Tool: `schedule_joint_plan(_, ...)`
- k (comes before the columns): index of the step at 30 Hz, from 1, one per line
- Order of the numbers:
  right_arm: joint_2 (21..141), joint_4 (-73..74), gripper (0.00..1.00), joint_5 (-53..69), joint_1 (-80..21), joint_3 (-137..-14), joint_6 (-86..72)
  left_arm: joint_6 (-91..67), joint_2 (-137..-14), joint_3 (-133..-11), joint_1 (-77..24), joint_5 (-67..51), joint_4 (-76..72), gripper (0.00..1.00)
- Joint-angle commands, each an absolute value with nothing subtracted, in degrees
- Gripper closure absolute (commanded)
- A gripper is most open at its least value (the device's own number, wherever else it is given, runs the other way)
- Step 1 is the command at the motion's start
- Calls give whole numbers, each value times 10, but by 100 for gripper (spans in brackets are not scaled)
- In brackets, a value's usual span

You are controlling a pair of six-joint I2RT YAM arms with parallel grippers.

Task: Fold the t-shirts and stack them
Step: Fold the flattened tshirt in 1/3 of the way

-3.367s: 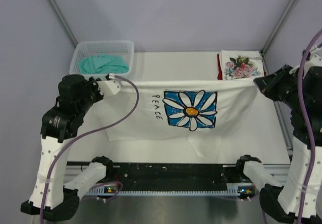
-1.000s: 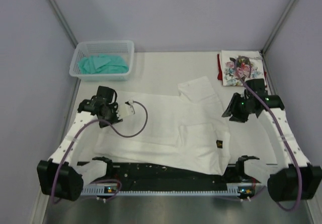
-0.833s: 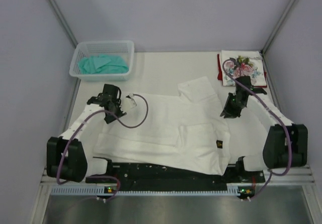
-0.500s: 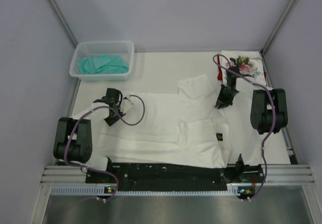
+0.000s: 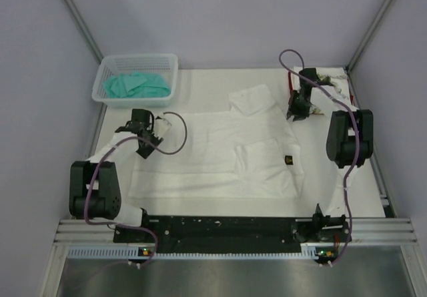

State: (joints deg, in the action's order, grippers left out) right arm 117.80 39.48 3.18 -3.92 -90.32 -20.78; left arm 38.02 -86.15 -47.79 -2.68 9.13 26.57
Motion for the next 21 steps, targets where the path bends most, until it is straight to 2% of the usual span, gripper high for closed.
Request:
schedule_joint_plan(1, 1029, 390, 68, -38, -78, -868, -186, 394, -774, -549, -25, -35, 371, 53)
schedule_joint_plan(3, 964, 389, 68, -50, -109, -806, -196, 393, -763, -563, -27, -74, 418, 53)
schedule_joint_plan(5, 894, 377, 77, -13, -134, -728, -225, 390, -752, -558, -29, -97, 451, 55)
schedule_joint_plan(7, 836, 365, 100, 39, -152, -642, -264, 391, -737, -535, -31, -103, 464, 60)
schedule_joint_plan(10, 754, 358, 100, 79, -157, -515, -308, 387, -720, -480, -31, -95, 459, 67)
schedule_joint_plan(13, 667, 334, 100, 98, -156, -388, -353, 380, -715, -439, -31, -98, 454, 69)
schedule_joint_plan(17, 621, 274, 100, 112, -133, -280, -427, 373, -716, -400, -31, -78, 419, 70)
schedule_joint_plan(21, 588, 241, 100, 125, -61, -211, -476, 362, -749, -368, -30, 13, 370, 72)
